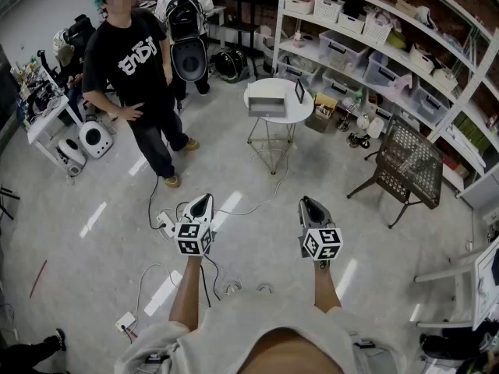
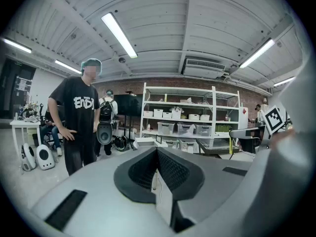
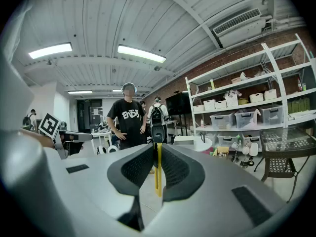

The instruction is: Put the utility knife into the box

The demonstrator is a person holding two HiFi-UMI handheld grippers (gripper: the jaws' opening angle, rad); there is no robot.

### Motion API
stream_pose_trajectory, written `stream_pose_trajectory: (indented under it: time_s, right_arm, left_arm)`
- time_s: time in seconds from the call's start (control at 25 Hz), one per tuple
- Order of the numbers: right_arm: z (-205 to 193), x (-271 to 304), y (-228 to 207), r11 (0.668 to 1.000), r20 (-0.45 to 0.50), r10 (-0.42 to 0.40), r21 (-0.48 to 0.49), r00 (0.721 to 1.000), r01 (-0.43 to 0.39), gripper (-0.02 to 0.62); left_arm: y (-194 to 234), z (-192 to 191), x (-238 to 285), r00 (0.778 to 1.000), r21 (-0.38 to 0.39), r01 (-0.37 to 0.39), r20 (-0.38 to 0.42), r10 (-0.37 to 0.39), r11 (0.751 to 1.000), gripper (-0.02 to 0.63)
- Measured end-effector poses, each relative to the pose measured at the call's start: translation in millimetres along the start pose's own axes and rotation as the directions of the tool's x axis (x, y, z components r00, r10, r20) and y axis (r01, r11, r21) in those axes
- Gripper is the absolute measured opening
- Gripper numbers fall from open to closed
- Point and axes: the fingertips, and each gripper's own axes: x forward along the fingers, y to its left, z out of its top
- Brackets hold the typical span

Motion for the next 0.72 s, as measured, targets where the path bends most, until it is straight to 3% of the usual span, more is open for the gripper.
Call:
stream_pose_trajectory:
  time_s: [0.72]
  right_arm:
    - [1, 0, -13, 0.998, 0.002, 0.060, -0.009, 0.998, -0.060, 0.069]
  left_arm:
    - [-20, 14, 12, 0.999, 0.007, -0.031, 0.029, 0.031, 0.999, 0.018]
